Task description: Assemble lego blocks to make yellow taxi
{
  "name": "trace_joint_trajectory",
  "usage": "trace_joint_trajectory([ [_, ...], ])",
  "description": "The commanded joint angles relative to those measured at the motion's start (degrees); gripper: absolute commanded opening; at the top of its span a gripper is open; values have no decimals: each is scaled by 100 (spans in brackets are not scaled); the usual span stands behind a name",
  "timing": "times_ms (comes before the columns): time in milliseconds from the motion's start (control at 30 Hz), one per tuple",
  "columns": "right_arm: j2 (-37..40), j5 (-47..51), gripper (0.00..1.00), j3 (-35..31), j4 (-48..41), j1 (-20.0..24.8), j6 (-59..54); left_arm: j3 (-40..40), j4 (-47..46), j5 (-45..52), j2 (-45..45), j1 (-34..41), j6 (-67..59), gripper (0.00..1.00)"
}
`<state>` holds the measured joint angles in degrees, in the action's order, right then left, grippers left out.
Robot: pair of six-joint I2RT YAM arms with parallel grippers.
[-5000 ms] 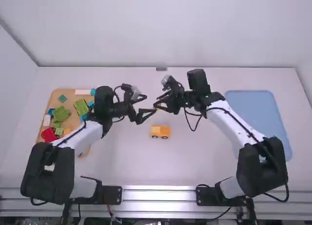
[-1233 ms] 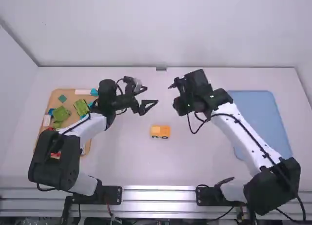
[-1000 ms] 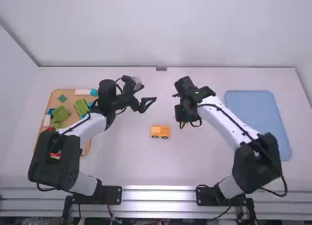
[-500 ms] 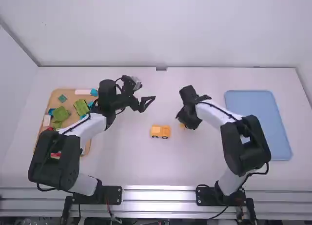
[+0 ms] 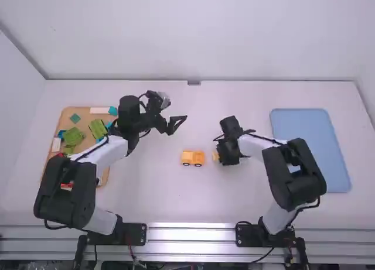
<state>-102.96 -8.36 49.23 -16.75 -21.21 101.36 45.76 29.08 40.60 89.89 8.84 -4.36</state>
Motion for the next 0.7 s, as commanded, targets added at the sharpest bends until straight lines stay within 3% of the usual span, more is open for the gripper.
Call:
trace_joint_trajectory([
  [0, -66, -160, 0, -275, 262, -13, 730, 94, -7, 26, -7, 13, -63, 99],
  [67, -66, -400, 22, -448, 717, 44, 817, 94, -13, 26, -7, 13, -61, 99],
  [133, -66, -588, 65, -555, 1003, 103, 815, 94, -13, 28, -7, 13, -61, 99],
  [167, -66, -654, 75, -590, 1088, 109, 813, 94, -13, 26, -7, 13, -61, 99],
  [267, -66, -800, 82, -629, 1163, 144, 767, 94, -13, 26, -7, 13, -61, 99],
  [667, -13, -1740, 81, -557, 852, 680, 111, 85, -15, 24, -7, 11, -63, 99],
])
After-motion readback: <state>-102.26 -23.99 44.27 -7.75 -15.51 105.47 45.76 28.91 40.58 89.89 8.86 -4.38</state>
